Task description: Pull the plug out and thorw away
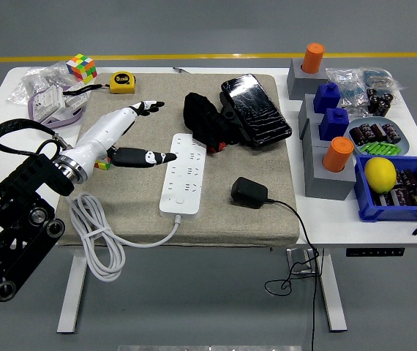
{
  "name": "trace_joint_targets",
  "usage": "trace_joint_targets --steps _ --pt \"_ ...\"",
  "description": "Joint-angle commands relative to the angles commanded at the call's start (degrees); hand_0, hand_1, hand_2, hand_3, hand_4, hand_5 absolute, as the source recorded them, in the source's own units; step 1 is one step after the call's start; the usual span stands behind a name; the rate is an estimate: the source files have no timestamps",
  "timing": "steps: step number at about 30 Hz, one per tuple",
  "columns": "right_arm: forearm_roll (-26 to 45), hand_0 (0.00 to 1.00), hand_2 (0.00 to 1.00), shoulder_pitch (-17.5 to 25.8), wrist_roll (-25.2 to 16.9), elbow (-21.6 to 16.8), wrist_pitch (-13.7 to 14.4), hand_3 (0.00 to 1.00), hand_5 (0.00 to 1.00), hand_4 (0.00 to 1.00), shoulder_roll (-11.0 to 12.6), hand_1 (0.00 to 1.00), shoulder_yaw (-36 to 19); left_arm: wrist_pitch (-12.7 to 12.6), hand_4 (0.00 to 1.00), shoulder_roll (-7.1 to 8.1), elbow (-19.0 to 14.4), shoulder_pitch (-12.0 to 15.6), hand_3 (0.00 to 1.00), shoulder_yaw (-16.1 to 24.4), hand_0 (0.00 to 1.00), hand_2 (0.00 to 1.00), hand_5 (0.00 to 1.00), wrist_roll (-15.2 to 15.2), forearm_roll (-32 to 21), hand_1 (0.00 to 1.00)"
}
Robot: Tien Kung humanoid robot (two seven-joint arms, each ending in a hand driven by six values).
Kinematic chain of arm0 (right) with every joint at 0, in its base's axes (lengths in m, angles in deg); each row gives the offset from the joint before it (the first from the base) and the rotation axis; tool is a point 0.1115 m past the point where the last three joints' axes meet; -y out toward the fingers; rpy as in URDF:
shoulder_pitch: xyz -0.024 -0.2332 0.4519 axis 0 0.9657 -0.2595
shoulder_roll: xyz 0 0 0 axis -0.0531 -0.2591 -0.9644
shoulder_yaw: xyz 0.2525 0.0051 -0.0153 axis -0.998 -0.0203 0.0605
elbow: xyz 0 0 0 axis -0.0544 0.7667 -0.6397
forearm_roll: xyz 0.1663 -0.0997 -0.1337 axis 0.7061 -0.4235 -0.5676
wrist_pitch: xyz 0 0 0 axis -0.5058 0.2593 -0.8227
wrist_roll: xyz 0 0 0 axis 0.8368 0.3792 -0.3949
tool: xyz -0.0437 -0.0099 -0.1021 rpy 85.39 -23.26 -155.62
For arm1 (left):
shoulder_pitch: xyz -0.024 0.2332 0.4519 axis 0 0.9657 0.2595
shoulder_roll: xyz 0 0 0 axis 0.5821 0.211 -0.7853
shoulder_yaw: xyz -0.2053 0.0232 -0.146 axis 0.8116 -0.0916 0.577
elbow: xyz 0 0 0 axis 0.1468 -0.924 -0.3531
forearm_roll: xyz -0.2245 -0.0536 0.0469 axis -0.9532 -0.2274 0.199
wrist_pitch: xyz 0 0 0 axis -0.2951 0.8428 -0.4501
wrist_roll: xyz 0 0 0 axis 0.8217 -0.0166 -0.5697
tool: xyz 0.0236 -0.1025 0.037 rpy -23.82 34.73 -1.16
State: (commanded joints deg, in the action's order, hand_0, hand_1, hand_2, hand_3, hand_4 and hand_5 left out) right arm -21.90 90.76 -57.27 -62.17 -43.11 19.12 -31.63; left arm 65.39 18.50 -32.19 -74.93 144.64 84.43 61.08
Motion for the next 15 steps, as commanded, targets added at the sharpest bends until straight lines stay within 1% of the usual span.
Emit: trace_joint_targets --steps 8,11,15 --pt "0.0 0.571 0.665 0.0 0.0 -0.1 0.0 0.578 0.471 0.992 -0.2 0.659 0.4 0.0 0.998 0.45 0.0 0.1 0.914 -0.5 0.860 0.901 0.499 0.0 0.1 0.868" --pt "0.0 0.570 0.664 0.3 0.1 -0.1 -0.2 0.577 0.470 0.991 -0.7 0.659 0.3 0.0 0.998 0.80 -0.1 0.0 0.914 -0.8 0.859 0.901 0.498 0.0 0.1 0.868" --pt "0.0 0.570 0.664 0.2 0.3 -0.1 -0.2 0.577 0.470 0.991 -0.6 0.659 0.5 -0.1 0.998 1.25 -0.2 0.0 0.914 -0.8 0.859 0.901 0.498 0.0 0.2 0.868"
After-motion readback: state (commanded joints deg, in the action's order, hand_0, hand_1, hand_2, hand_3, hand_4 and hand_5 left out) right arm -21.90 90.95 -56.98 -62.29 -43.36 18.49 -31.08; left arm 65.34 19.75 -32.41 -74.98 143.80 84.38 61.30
